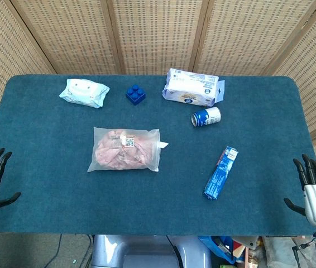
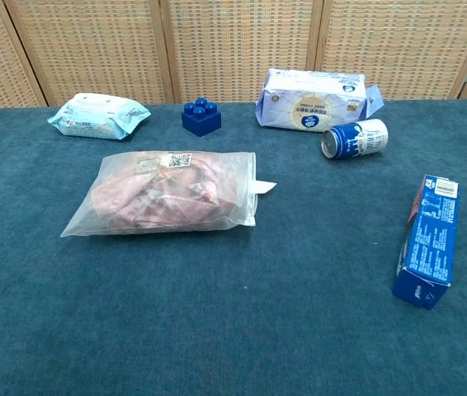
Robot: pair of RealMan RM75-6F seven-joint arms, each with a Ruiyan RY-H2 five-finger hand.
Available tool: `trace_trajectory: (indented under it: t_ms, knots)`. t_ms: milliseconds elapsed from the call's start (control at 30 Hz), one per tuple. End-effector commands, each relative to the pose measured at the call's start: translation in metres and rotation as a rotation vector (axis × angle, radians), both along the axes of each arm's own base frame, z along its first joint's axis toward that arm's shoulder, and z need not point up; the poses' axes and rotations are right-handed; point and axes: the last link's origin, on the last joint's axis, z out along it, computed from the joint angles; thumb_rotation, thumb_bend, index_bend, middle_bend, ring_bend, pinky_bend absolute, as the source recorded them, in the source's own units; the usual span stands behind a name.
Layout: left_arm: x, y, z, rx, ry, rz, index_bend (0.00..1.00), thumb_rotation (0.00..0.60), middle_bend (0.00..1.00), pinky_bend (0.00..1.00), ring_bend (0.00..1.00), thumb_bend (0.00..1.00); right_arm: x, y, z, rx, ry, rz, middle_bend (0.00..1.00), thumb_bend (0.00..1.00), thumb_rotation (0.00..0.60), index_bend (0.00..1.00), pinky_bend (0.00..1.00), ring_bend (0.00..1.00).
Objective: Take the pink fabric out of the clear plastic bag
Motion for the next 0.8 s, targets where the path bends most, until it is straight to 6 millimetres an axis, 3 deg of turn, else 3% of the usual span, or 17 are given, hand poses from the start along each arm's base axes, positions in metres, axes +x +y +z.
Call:
trace_trajectory:
  t_ms: [33,200,333,533,800]
  knots:
    - [-0.001,0.001,-0.001,-0.002,0.005,0.005,0.00,0.600,0.00,0.00,0.00,0.14,0.000,0.000,0.000,0.000,0.000,0.001,0.00,0.00,0.600,0.00,0.00,0.00]
    - [-0.001,0.005,-0.004,-0.004,0.008,0.018,0.00,0.600,0.00,0.00,0.00,0.14,0.000,0.000,0.000,0.002,0.001,0.005,0.00,0.00,0.600,0.00,0.00,0.00]
    - [0.004,0.020,-0.008,-0.019,-0.007,-0.012,0.00,0.600,0.00,0.00,0.00,0.14,-0.001,0.000,0.001,-0.005,-0.003,0.000,0.00,0.00,0.600,0.00,0.00,0.00]
    - [0.018,0.071,-0.027,-0.116,-0.005,-0.099,0.00,0.600,0.00,0.00,0.00,0.14,-0.005,-0.006,0.001,-0.009,0.003,-0.017,0.00,0.00,0.600,0.00,0.00,0.00]
    - [0.060,0.144,-0.077,-0.313,-0.001,-0.203,0.00,0.600,0.00,0.00,0.00,0.14,-0.014,-0.013,-0.002,0.000,0.009,-0.063,0.00,0.00,0.600,0.00,0.00,0.00]
